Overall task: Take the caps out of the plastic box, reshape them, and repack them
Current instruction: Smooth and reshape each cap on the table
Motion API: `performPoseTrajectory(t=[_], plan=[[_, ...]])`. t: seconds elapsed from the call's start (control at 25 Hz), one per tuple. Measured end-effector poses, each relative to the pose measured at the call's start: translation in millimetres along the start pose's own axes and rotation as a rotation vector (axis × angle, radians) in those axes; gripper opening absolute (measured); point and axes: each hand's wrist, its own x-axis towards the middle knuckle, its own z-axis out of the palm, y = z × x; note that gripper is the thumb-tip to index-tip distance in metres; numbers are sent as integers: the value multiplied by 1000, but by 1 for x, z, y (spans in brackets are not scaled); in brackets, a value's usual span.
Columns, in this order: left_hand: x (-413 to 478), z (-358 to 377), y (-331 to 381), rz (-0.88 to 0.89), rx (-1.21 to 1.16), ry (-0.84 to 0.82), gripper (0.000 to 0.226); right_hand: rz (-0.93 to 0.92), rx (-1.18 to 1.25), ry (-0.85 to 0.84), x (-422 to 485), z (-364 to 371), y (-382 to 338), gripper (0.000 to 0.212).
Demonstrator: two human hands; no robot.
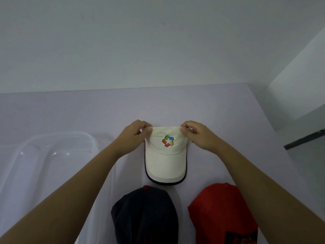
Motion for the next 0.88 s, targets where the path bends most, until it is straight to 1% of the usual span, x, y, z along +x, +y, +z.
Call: performPoseTrajectory(t=[0.08, 0.2, 0.32, 0.4, 0.48, 0.56, 0.6, 0.64, 0.68, 0.72, 0.8, 0.84, 0.88], plan=[[1, 4, 9, 22, -6, -44, 17, 41, 77, -33, 1, 5, -5, 22], [-2, 9, 10, 66, -30, -42, 19, 44, 161, -73, 1, 9, -11, 23], [-4, 13, 8, 62, -22, -46, 18, 50, 156, -120, 0, 7, -15, 18], [-1, 15, 9, 46, 9, -75, 18, 57, 102, -129, 1, 6, -19, 17], [1, 16, 12, 74, 64, -85, 23, 75, 20, -121, 2, 6, -21, 28], [2, 17, 14, 101, 75, -67, 27, 102, 0, -110, 3, 6, -24, 39], [2, 17, 15, 105, 79, -69, 26, 104, 3, -110, 3, 6, -24, 37], [1, 17, 16, 97, 74, -76, 24, 100, 19, -102, 2, 7, -24, 30], [1, 17, 16, 71, 55, -81, 23, 110, 42, -88, 1, 8, -23, 16], [0, 17, 15, 31, 16, -66, 27, 114, 39, -69, 0, 8, -21, 12], [-2, 14, 12, -125, -128, 9, 46, 157, 61, -8, -6, 7, -16, 64], [-4, 12, 11, -216, -215, 31, 55, 217, 111, 17, -9, 7, -12, 85], [-6, 12, 10, -292, -296, 23, 63, 277, 178, 14, -12, 8, -10, 99]])
